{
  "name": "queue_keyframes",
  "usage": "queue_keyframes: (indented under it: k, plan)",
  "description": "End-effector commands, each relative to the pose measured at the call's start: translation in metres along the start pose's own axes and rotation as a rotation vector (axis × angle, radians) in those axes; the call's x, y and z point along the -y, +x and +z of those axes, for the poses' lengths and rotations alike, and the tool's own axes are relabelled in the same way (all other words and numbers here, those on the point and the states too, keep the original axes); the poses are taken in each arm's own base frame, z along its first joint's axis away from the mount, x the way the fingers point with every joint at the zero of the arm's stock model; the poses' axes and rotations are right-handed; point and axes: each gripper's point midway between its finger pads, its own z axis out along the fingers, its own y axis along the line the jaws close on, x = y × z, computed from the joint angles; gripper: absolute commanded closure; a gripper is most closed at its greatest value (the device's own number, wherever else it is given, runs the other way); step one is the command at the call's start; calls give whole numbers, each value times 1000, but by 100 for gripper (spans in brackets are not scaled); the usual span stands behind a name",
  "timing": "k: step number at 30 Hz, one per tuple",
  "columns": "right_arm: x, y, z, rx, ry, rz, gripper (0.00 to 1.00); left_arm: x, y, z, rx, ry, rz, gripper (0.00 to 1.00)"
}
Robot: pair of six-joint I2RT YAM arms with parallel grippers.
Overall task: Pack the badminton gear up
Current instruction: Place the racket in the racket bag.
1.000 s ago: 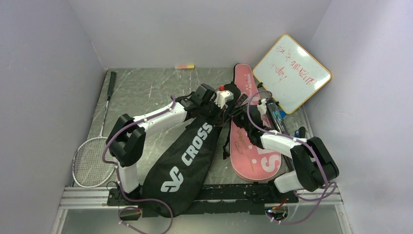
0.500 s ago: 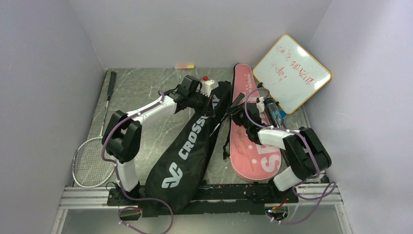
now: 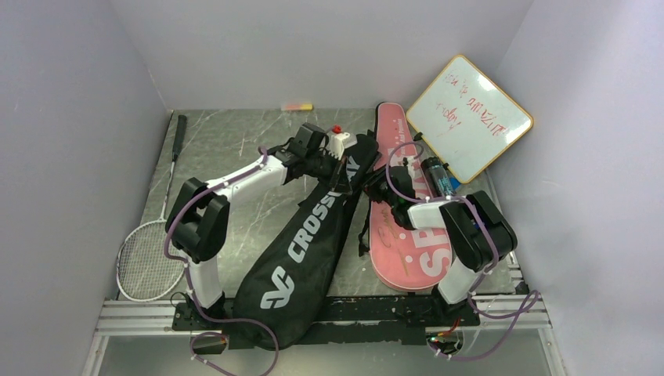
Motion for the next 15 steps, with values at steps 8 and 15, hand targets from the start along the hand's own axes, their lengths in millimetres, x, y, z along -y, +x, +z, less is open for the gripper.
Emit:
queue_keyframes:
  k: [8, 15]
  plan:
    - [-51, 21, -7, -76, -221, -36, 90, 16, -43, -5, 107, 37, 121, 95]
    - [-50, 7, -13, -7, -184, -27, 91, -6, -82, -9, 117, -116, 120, 95]
